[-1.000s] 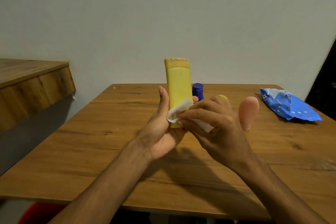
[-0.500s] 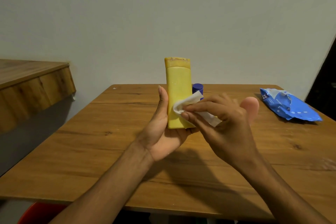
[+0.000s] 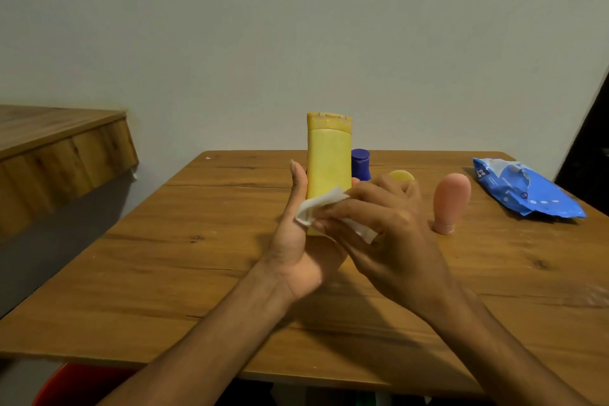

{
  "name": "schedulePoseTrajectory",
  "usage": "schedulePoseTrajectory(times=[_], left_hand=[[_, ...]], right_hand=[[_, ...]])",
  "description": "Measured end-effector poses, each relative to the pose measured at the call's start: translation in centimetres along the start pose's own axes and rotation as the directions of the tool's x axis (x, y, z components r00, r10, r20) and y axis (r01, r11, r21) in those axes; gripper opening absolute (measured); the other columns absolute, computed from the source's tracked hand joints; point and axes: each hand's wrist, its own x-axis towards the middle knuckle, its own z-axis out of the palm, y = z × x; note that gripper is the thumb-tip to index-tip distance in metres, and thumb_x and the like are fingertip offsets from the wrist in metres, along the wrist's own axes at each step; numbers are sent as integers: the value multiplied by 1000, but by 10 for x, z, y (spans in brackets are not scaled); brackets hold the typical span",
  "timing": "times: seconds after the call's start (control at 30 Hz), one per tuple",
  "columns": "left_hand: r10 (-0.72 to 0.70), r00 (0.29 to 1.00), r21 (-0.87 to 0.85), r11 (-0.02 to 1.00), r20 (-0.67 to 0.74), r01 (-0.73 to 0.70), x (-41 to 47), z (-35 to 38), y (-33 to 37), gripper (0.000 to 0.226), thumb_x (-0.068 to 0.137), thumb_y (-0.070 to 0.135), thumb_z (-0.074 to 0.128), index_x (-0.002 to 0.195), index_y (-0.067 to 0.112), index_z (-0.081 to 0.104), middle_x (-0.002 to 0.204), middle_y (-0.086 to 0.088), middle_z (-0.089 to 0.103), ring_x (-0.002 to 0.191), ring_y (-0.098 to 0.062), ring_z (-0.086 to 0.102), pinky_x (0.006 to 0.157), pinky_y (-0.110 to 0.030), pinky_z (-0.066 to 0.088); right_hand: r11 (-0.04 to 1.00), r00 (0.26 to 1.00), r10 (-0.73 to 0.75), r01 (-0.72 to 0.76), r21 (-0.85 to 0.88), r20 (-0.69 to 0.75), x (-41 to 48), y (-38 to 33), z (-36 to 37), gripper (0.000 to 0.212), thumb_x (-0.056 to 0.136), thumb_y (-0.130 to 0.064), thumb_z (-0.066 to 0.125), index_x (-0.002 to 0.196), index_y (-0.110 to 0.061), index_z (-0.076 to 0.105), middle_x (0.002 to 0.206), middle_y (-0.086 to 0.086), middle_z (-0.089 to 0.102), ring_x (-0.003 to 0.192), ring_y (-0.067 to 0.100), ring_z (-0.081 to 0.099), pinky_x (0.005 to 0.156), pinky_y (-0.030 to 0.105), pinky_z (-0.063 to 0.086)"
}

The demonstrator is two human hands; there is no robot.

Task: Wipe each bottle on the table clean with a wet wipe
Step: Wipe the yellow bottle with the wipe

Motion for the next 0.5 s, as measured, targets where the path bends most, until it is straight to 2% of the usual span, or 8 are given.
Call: schedulePoseTrajectory(times=[0.1, 0.2, 0.27, 0.33, 0.4, 0.5], left_hand=[[31, 999, -26, 999, -43, -32, 2, 0, -2, 76, 81, 70, 50, 119, 5, 62, 95, -14, 66, 93, -25, 63, 95, -38, 45], [4, 998, -15, 1000, -64, -5, 1, -2, 0, 83, 81, 73, 52, 130, 5, 57, 102, -14, 65, 98, -25, 62, 105, -40, 37], [-9, 997, 2, 1000, -71, 9, 2, -3, 1, 89, 80, 74, 52, 138, 6, 51, 106, -13, 64, 100, -25, 62, 104, -41, 40], [1, 998, -6, 1000, -68, -2, 2, -1, 0, 87, 81, 73, 52, 136, 6, 53, 102, -14, 66, 95, -25, 65, 93, -41, 50], [24, 996, -22, 999, -80, -26, 3, 0, -4, 77, 83, 71, 50, 124, 7, 59, 94, -14, 69, 88, -25, 68, 76, -38, 59], [28, 994, -23, 999, -103, -31, 3, 0, -7, 73, 83, 69, 49, 120, 7, 60, 92, -14, 69, 85, -26, 69, 70, -36, 60]], right_hand=[[998, 997, 52, -54, -42, -64, 3, 2, 3, 26, 86, -40, 55, 95, -23, 71, 88, -7, 66, 82, 15, 53, 66, 35, 33], [999, 999, 7, -8, 33, 48, 1, 2, 5, 26, 85, -40, 54, 94, -23, 72, 89, -7, 64, 84, 10, 51, 70, 29, 32], [998, 993, -18, 11, 67, 114, 1, 4, 5, 27, 84, -41, 55, 93, -23, 73, 88, -7, 64, 86, 9, 50, 72, 28, 32], [998, 998, 22, -25, 55, 64, 1, 9, 4, 27, 84, -44, 56, 93, -25, 73, 86, -8, 63, 83, 12, 51, 71, 32, 32], [996, 996, 81, -80, 39, -43, 2, 13, 4, 28, 84, -45, 58, 94, -24, 73, 85, -7, 63, 82, 12, 51, 70, 36, 32], [997, 997, 69, -68, 40, -40, 1, 16, 3, 26, 84, -44, 60, 94, -24, 74, 83, -8, 60, 81, 11, 49, 70, 38, 33]])
